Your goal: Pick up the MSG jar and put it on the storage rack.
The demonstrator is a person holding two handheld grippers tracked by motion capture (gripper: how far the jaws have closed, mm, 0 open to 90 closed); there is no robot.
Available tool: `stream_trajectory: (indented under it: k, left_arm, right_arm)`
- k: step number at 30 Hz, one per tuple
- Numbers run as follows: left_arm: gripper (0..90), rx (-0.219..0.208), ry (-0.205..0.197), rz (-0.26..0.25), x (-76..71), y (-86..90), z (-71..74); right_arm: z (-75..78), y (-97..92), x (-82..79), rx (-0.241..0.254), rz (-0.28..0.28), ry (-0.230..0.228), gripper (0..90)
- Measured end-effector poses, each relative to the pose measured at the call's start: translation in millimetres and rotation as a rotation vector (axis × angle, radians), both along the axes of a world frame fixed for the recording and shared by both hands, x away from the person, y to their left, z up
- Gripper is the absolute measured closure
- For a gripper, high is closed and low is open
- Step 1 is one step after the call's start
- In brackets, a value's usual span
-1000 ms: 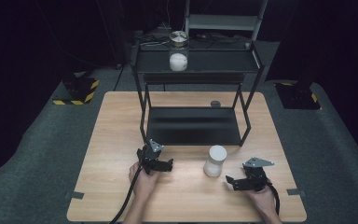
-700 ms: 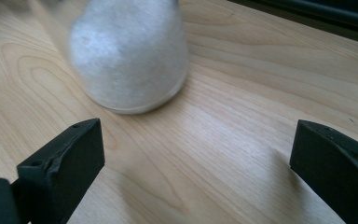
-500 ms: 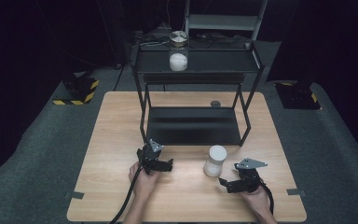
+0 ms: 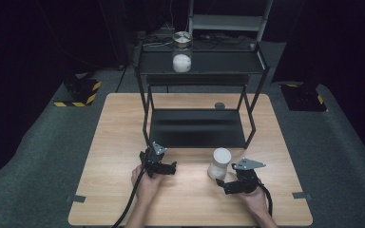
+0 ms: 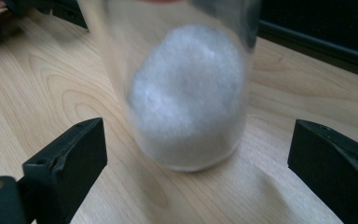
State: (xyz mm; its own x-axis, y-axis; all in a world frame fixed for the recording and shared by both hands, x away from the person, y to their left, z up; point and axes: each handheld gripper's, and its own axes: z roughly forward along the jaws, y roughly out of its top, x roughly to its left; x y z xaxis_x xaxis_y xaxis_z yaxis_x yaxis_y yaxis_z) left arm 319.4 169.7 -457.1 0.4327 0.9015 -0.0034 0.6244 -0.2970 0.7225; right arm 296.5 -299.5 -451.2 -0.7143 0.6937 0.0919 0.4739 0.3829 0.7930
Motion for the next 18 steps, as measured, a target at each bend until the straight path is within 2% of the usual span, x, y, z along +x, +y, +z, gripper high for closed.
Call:
stream_trajectory:
  k: [18]
  left_arm:
    - [0.2, 0.000, 0.000, 0.000, 0.0, -0.1, 0.0]
  right_arm:
    - [0.0, 15.1, 2.6, 0.063, -0.009, -0.052, 8.9]
